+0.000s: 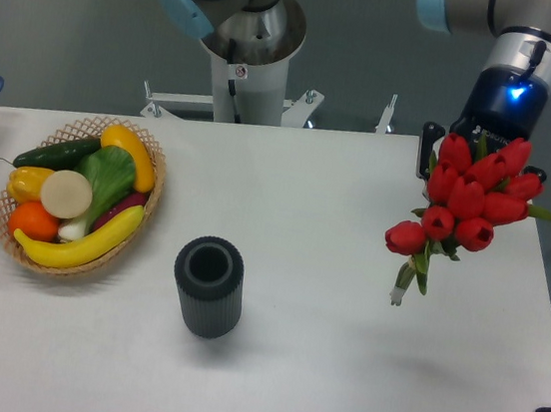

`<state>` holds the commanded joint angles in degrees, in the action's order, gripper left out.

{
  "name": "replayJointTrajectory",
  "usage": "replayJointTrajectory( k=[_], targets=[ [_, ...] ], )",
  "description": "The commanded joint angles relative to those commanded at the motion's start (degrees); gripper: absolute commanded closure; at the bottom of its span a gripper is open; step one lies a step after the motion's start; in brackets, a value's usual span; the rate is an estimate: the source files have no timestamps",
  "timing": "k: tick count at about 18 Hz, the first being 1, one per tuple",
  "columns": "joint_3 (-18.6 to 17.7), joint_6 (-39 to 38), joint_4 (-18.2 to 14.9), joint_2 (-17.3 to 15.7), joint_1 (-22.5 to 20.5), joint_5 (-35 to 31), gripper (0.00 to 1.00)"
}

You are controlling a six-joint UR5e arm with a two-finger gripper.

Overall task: Place the flowers on the table
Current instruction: 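Hold the red tulip bunch in the gripper above the table, then lower the held red tulips toward the table surface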

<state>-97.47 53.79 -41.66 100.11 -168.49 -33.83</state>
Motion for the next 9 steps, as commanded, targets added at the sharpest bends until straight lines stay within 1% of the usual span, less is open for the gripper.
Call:
replayJointTrajectory(
  k=[3, 6, 9],
  targets=[
    [0.0, 0.0, 0.0, -0.5, 0.3, -3.8, 0.51],
    [0.0, 0.8, 0.2, -0.9, 0.9, -10.4, 0.51],
    [0.5, 1.2, 0.3, -0.9, 2.4, -18.6, 0.51]
  ],
)
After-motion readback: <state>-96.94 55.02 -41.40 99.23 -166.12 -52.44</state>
